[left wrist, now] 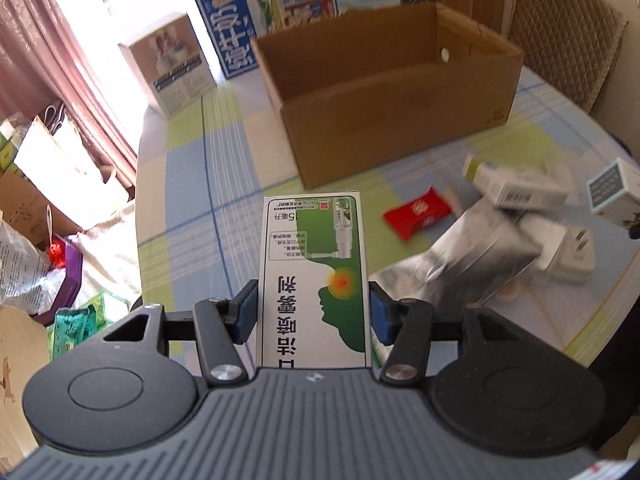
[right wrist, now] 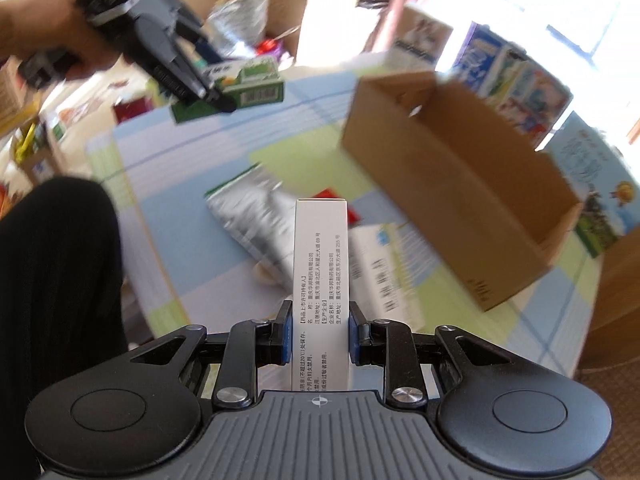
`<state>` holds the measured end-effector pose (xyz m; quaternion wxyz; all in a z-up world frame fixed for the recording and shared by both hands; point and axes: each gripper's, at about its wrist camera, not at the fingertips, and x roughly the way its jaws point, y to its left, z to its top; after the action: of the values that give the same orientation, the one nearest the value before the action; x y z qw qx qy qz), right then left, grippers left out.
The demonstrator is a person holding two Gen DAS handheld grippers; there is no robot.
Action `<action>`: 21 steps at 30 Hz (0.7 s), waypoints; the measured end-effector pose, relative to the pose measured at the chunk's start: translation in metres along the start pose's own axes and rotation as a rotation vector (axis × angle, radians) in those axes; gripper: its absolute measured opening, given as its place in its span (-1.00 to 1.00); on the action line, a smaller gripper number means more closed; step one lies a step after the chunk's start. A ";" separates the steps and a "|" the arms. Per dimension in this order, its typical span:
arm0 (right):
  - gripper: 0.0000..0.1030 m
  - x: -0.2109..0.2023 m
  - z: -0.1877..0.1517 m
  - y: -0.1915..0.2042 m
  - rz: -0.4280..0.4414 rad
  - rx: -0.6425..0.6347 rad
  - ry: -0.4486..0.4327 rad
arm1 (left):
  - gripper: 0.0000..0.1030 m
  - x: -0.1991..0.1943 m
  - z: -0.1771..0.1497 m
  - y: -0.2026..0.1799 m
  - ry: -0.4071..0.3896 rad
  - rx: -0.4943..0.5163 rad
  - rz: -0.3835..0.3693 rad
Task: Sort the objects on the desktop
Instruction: 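Carry both held boxes over the cardboard box with both tools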
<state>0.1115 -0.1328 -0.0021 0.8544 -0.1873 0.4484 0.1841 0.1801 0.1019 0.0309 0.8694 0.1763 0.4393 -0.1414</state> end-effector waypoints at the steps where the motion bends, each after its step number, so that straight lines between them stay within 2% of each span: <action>1: -0.55 -0.005 0.003 -0.005 -0.012 0.011 -0.009 | -0.03 -0.004 0.006 -0.004 -0.013 0.004 -0.005; 11: -0.55 -0.016 0.047 -0.075 -0.084 0.162 -0.084 | -0.03 -0.015 0.086 -0.035 -0.128 0.008 -0.061; 21: -0.55 0.022 0.095 -0.164 -0.103 0.357 -0.132 | -0.03 0.022 0.152 -0.030 -0.155 -0.048 -0.079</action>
<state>0.2686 -0.2252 0.0549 0.9099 -0.0429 0.4068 0.0695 0.2892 0.0080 0.0914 0.8984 0.1266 0.3807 -0.1785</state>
